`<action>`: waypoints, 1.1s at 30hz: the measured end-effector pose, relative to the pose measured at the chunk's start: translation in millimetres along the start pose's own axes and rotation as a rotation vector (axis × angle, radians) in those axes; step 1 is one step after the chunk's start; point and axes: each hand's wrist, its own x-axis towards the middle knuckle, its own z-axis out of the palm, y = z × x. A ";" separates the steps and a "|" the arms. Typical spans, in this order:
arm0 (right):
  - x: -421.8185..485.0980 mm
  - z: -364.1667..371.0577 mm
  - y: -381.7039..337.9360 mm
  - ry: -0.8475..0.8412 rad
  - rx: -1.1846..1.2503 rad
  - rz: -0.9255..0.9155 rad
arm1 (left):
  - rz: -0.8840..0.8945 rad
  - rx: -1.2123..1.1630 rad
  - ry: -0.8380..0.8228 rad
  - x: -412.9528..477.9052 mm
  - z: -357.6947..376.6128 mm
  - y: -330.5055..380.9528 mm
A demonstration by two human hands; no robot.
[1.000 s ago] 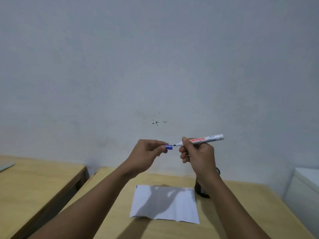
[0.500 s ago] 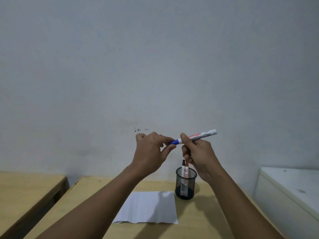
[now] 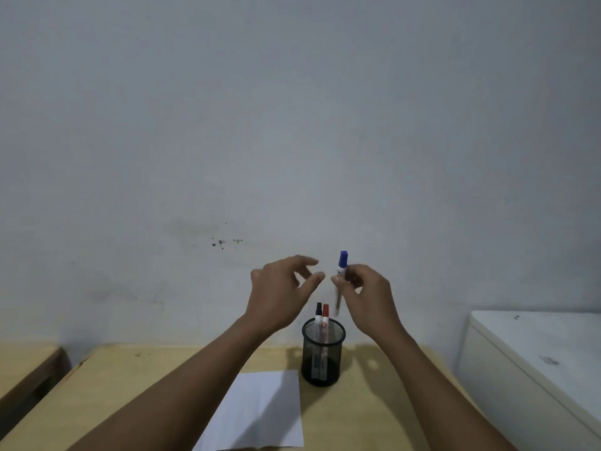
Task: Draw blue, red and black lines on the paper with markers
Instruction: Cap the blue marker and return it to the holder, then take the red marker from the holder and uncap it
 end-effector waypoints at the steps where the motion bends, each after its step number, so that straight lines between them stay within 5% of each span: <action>1: 1.0 3.2 7.6 -0.023 -0.004 0.056 | -0.076 0.013 -0.038 1.5 10.0 -8.7; 13: -5.4 43.2 77.4 -0.261 -0.243 0.220 | -0.535 -0.201 -0.328 17.1 101.2 -49.8; 25: -5.3 40.3 84.0 -0.319 -0.323 0.158 | -0.513 -0.456 -0.305 21.4 118.8 -52.4; 33: 5.2 29.9 51.1 -0.163 -0.134 0.141 | -0.373 -0.567 -0.061 47.8 62.4 -17.1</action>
